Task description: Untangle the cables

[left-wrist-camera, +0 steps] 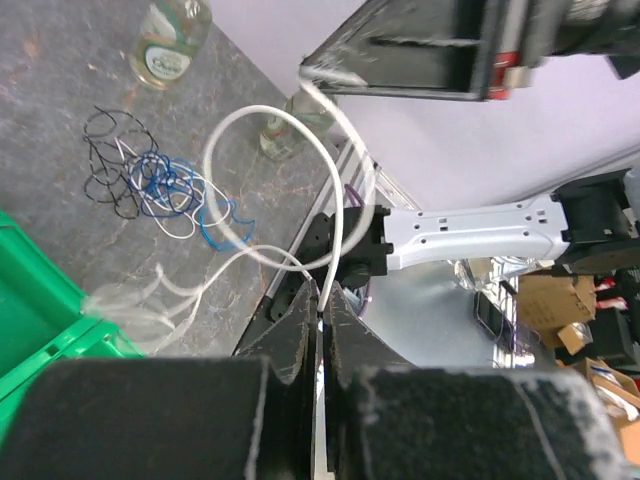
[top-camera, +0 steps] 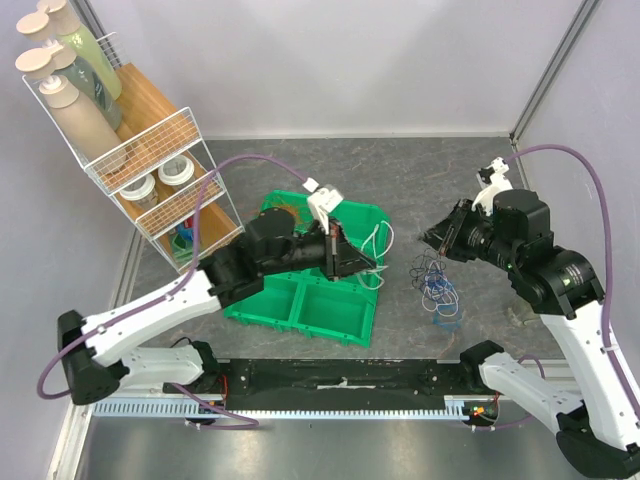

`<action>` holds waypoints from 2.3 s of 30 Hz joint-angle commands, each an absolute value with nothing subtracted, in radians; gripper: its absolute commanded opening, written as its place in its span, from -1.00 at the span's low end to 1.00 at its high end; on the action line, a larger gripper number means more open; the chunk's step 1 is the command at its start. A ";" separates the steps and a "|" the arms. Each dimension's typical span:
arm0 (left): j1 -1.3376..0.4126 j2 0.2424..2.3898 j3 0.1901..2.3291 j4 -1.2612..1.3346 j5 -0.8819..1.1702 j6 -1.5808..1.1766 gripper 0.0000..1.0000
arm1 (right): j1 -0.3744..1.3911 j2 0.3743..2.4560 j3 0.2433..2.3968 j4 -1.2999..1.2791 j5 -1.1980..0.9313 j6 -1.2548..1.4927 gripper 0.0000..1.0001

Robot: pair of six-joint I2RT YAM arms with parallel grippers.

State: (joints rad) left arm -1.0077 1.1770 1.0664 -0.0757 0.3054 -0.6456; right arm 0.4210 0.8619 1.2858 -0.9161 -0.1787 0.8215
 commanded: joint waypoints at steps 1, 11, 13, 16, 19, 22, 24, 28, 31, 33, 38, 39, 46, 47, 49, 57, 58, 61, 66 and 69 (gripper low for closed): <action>-1.009 1.046 1.074 -0.156 0.187 -0.578 -0.96 | 0.417 0.891 1.315 -1.117 0.023 0.620 -0.92; -1.009 1.078 1.258 -0.506 -0.118 -0.646 -0.96 | 0.417 0.862 1.106 -0.914 -0.305 0.604 -0.45; -1.008 1.081 1.261 -0.520 -0.168 -0.606 -0.97 | 0.419 0.851 1.092 -0.914 -0.287 0.617 -0.44; -1.005 1.089 1.273 -0.578 -0.299 -0.569 -0.96 | 0.419 0.842 1.089 -0.920 -0.284 0.618 -0.42; -0.993 1.109 1.287 -0.662 -0.461 -0.543 -0.97 | 0.419 0.838 1.095 -0.948 -0.261 0.615 -0.41; -0.954 1.118 1.270 -0.727 -0.538 -0.551 -0.97 | 0.419 0.838 1.095 -0.973 -0.249 0.611 -0.40; -0.913 1.114 1.229 -0.738 -0.546 -0.558 -0.97 | 0.419 0.834 1.092 -0.974 -0.245 0.615 -0.41; -0.786 1.098 1.064 -0.665 -0.507 -0.577 -0.97 | 0.417 0.830 1.083 -0.979 -0.241 0.618 -0.40; -0.689 1.117 0.965 -0.602 -0.390 -0.598 -0.97 | 0.419 0.834 1.075 -0.986 -0.244 0.615 -0.40; -0.663 1.141 0.930 -0.574 -0.347 -0.601 -0.86 | 0.417 0.833 1.068 -0.991 -0.242 0.614 -0.39; -0.657 1.203 0.971 -0.650 -0.315 -0.669 0.37 | 0.419 0.821 1.039 -1.011 -0.218 0.618 -0.38; -0.657 1.204 0.974 -0.650 -0.295 -0.672 0.40 | 0.419 0.816 1.029 -1.015 -0.209 0.623 -0.38; -0.660 1.172 1.022 -0.640 -0.125 -0.661 0.44 | 0.419 0.865 0.973 -1.147 0.116 0.762 -0.34; -0.661 1.167 1.026 -0.623 -0.086 -0.661 0.40 | 0.417 0.886 0.973 -1.167 0.193 0.776 -0.34; -0.663 1.164 1.023 -0.580 0.036 -0.664 0.36 | 0.417 0.919 0.971 -1.170 0.266 0.781 -0.34; -0.863 1.207 1.049 -0.459 0.103 -0.654 0.42 | 0.287 1.074 0.928 -0.996 0.261 0.634 -0.28; -0.892 1.213 1.055 -0.447 0.097 -0.650 0.43 | 0.229 1.086 0.911 -0.970 0.232 0.605 -0.25; -0.951 1.252 1.083 -0.419 0.116 -0.664 0.43 | 0.140 1.124 0.887 -0.881 0.180 0.542 -0.24; -1.043 1.310 1.127 -0.400 0.156 -0.669 0.42 | 0.123 1.178 0.925 -0.756 0.063 0.437 -0.18; -1.078 1.330 1.128 -0.381 0.175 -0.666 0.42 | 0.123 1.229 0.924 -0.703 0.052 0.410 0.01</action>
State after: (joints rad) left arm -1.0355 1.3109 1.0897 -0.4412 0.1272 -0.6514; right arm 0.1261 1.1851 0.8879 -0.8436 0.1116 0.5007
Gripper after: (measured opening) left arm 0.710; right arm 0.472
